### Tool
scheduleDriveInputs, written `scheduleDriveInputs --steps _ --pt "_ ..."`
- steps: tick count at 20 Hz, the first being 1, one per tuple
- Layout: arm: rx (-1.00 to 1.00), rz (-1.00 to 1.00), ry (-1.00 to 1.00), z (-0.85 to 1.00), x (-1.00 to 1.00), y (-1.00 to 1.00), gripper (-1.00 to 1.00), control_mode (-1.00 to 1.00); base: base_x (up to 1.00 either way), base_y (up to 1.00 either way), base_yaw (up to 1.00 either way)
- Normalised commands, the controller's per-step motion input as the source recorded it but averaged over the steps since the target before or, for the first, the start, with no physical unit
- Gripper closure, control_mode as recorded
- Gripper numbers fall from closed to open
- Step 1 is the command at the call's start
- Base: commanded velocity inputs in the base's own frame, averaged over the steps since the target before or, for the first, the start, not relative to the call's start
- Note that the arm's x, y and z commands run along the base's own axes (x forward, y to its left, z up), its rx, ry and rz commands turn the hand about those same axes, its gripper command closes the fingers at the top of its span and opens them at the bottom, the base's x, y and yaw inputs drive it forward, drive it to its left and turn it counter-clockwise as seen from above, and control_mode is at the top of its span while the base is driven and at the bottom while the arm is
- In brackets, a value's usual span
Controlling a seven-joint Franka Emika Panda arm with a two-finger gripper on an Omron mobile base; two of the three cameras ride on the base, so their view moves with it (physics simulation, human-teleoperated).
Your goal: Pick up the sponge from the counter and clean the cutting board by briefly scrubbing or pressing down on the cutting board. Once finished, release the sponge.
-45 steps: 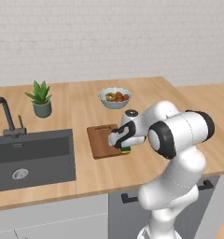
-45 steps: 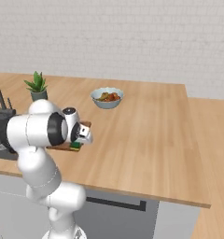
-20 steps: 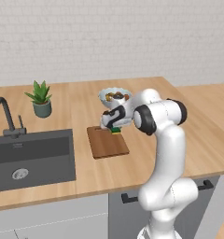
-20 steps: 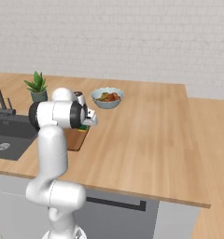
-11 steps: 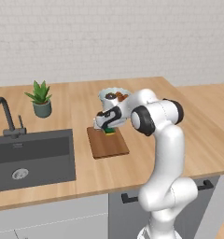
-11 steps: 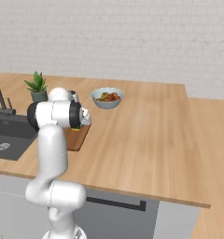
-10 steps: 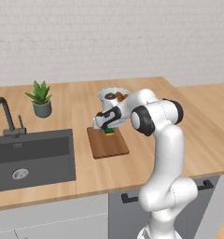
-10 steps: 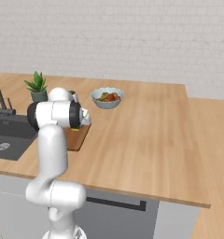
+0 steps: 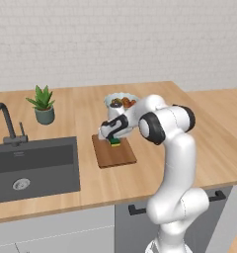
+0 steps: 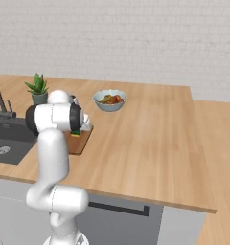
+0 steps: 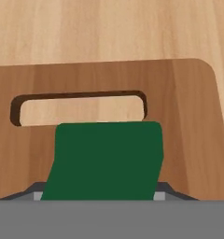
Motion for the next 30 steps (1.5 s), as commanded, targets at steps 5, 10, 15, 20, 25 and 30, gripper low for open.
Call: scheduleDriveInputs --steps 5,10,15,20,25,30 --pt "0.00 0.02 0.00 -0.27 -0.72 0.00 1.00 -1.00 0.00 0.00 0.00" --pt "0.00 0.03 0.00 -0.28 -0.61 0.00 1.00 -1.00 0.00 0.00 0.00" --pt "-0.02 0.00 0.00 -0.48 -0.40 0.00 1.00 -1.00 0.00 0.00 0.00" --pt "-0.01 0.00 0.00 -0.51 -0.41 0.00 1.00 -1.00 0.00 0.00 0.00" --pt "0.00 0.00 0.00 -0.52 -0.72 0.00 1.00 -1.00 0.00 0.00 0.00" --pt "0.00 0.00 0.00 -0.40 -0.90 0.00 1.00 -1.00 0.00 0.00 0.00"
